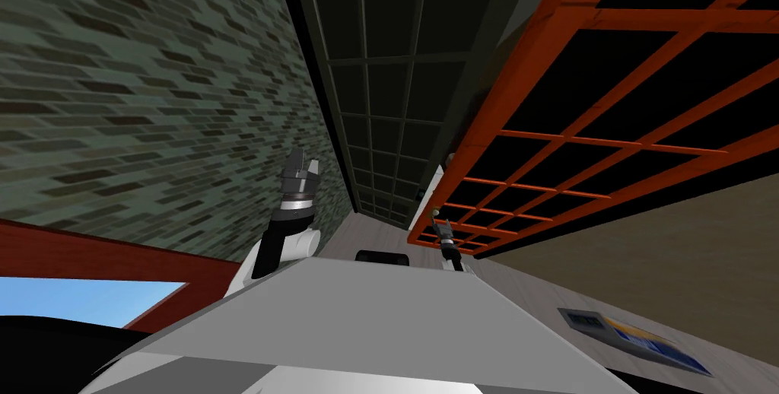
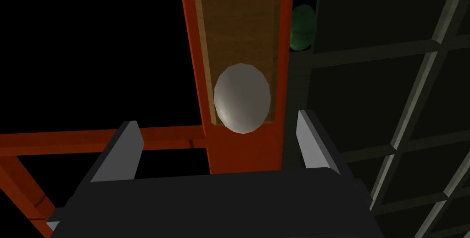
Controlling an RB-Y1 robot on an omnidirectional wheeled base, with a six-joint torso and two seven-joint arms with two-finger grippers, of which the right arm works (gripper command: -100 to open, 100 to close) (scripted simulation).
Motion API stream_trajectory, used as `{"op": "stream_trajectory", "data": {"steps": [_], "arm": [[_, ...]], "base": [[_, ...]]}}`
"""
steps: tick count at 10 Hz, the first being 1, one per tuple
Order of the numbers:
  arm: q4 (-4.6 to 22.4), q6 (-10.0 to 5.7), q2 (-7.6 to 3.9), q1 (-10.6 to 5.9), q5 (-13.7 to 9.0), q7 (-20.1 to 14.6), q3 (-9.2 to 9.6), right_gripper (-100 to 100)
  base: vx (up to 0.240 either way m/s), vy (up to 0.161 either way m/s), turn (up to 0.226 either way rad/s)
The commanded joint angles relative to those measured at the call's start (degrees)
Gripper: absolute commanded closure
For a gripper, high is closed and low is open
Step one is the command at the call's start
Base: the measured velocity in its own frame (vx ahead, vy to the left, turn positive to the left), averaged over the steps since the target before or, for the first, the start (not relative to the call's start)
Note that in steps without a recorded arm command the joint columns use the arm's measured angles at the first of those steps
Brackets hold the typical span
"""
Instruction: Pull the door open
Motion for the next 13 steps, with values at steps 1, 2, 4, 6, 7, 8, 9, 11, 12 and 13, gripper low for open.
{"op": "stream_trajectory", "data": {"steps": [1,2,4,6,7,8,9,11,12,13], "arm": [[-0.82,0.07,-0.31,-0.01,-0.1,-0.46,-0.15,-100],[0.0,-0.27,-0.29,-0.22,-0.09,-0.22,-0.14,-100],[0.0,-0.27,-0.29,-0.22,-0.09,-0.22,-0.14,100],[0.0,-0.27,-0.29,-0.22,-0.09,-0.22,-0.14,100],[0.0,-0.27,-0.29,-0.22,-0.09,-0.22,-0.14,100],[0.0,-0.27,-0.29,-0.22,-0.09,-0.22,-0.14,100],[0.03,-0.13,-0.18,0.07,-0.72,-1.79,0.37,100],[-0.1,-0.13,-0.27,0.25,-1.5,-3.46,0.7,100],[-0.24,-0.13,-0.36,0.41,-2.25,-5.06,1.02,100],[-0.31,-0.13,-0.41,0.49,-2.62,-5.85,1.18,100]], "base": [[0.225,0.045,0.074],[0.1,0.014,0.013],[-0.025,0.0,0.005],[-0.022,-0.003,0.002],[-0.011,0.0,-0.003],[-0.005,0.002,-0.003],[-0.032,-0.012,0.068],[-0.049,-0.018,0.065],[-0.044,-0.018,0.076],[-0.046,-0.023,0.053]]}}
